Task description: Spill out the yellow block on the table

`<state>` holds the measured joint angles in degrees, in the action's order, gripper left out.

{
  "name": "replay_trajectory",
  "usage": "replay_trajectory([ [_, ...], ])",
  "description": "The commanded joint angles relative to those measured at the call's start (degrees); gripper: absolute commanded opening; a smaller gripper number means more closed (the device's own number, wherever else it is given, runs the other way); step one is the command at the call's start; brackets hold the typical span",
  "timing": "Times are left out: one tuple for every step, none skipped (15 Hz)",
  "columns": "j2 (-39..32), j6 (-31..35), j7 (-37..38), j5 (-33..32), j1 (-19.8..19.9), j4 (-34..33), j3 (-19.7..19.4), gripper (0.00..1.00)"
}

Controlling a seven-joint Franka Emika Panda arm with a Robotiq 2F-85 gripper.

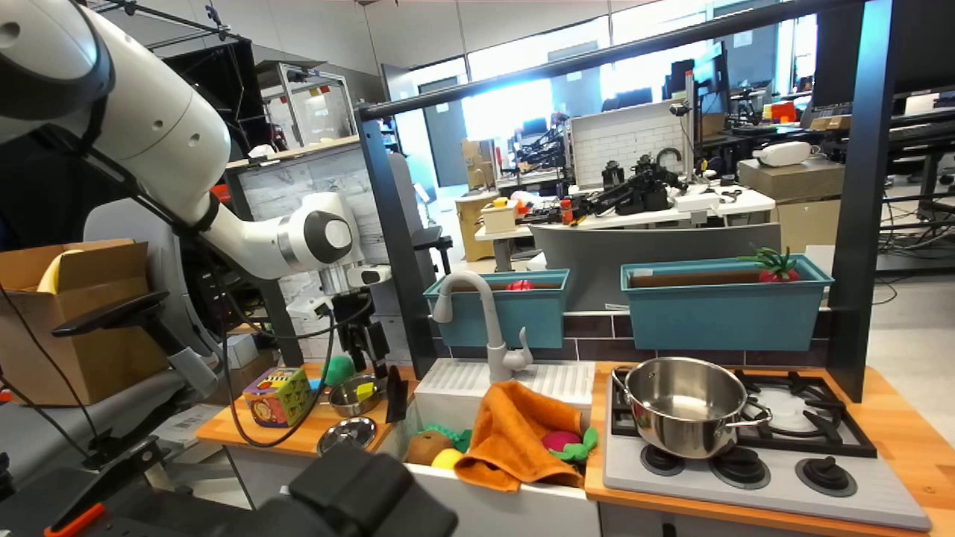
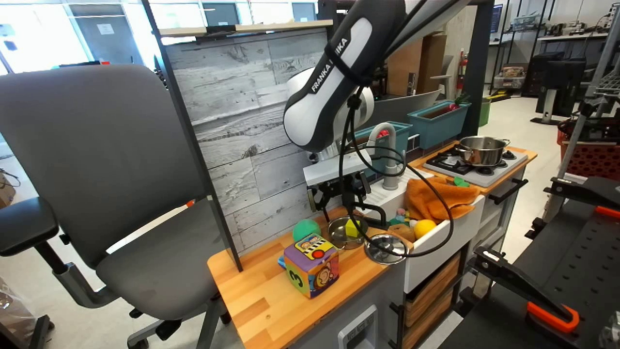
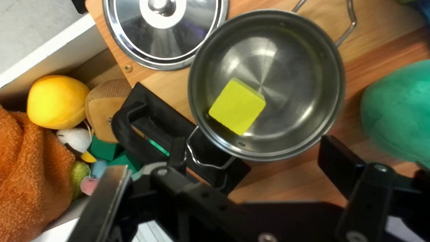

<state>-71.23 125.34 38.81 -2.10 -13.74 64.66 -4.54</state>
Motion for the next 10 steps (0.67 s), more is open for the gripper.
replay_trajectory([
  [-5.43,1.27,0.80,0.55,1.86,-6.10,-1.44,1.00],
  [-6.00,0.95,1.40,0.46,1.75,-6.67,-1.50,1.00],
  [-6.55,0.31,1.89,0.47,1.67,-7.29,-1.46,1.00],
  [-6.84,-0.95,2.12,0.63,1.66,-7.63,-1.24,1.00],
  [-6.96,-1.42,2.12,0.71,1.63,-7.61,-1.00,1.00],
  [-7.30,-1.73,2.25,0.70,1.60,-7.92,-0.98,1.00],
  [-7.55,-2.21,2.46,0.62,1.54,-8.26,-1.09,1.00],
  [-7.77,-2.62,2.54,0.65,1.60,-8.76,-1.02,1.00],
  [-7.87,-2.81,2.72,0.66,1.62,-9.05,-1.01,1.00],
  [-7.95,-2.85,2.82,0.60,1.61,-9.22,-1.05,1.00],
])
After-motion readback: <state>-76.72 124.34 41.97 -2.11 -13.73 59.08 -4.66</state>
